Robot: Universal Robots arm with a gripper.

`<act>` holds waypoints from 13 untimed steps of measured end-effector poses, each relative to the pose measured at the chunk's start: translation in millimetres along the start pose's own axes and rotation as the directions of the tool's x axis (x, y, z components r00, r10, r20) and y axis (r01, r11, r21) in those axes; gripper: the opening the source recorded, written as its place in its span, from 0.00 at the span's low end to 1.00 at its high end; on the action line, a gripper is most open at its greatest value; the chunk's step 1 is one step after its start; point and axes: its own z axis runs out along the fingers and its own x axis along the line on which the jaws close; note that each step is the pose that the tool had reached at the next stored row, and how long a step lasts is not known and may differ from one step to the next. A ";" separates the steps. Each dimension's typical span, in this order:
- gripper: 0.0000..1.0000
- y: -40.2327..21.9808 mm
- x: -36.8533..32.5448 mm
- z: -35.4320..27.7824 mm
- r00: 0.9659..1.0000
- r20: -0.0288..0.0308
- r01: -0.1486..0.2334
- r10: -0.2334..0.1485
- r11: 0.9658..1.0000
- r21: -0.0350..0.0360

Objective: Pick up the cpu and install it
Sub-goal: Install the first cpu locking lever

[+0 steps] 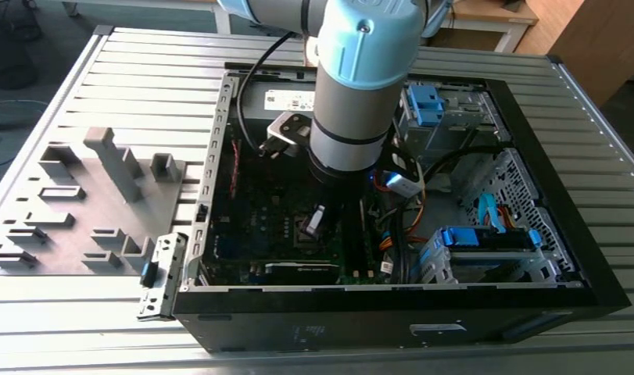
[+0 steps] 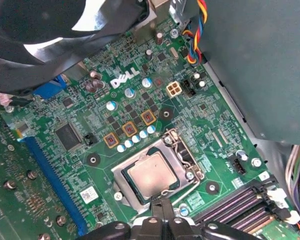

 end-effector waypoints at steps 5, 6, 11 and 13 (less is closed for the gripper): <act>0.12 0.0 0.0 -0.2 1.000 0.000 0.000 0.000 1.000 0.000; 0.12 -0.1 0.0 -0.2 1.000 -0.001 0.000 0.000 1.000 -0.002; 0.12 -1.0 0.3 -0.1 1.000 -0.008 0.000 0.000 1.000 -0.022; 0.12 -1.9 0.8 0.0 1.000 -0.010 0.000 -0.001 1.000 -0.031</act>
